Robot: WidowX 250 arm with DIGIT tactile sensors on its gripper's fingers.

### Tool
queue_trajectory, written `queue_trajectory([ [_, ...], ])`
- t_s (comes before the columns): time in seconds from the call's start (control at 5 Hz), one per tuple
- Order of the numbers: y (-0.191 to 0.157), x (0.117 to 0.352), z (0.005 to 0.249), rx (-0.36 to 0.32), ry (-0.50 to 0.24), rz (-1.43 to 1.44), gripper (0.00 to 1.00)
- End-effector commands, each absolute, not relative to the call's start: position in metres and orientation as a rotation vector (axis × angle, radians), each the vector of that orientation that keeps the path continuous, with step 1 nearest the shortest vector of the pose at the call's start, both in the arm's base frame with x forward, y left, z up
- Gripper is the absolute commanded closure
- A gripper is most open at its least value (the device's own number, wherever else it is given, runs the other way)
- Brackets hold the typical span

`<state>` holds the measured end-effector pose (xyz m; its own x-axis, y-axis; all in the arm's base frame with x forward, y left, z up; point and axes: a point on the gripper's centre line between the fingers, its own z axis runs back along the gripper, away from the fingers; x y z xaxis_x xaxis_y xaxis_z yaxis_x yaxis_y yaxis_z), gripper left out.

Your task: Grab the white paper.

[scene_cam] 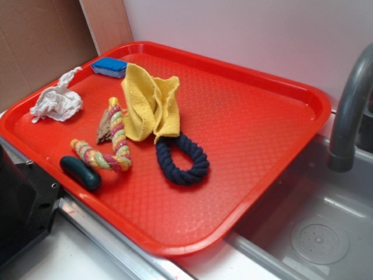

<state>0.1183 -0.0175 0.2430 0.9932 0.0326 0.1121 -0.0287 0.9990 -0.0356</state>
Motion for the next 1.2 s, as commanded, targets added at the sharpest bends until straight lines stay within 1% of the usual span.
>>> queue_trajectory([
  [0.0,-0.017,0.118,0.243,-0.034,-0.113,0.031,0.00],
  [0.2,0.033,0.141,0.193,0.116,0.008,0.179,0.00],
  [0.4,0.084,0.154,0.152,0.043,-0.022,0.429,0.00],
  [0.6,0.119,0.159,0.127,0.111,-0.154,0.685,0.00],
  [0.8,0.131,0.158,0.098,0.133,-0.234,0.938,0.00],
  [1.0,0.127,0.150,0.078,0.174,-0.193,1.184,0.00],
])
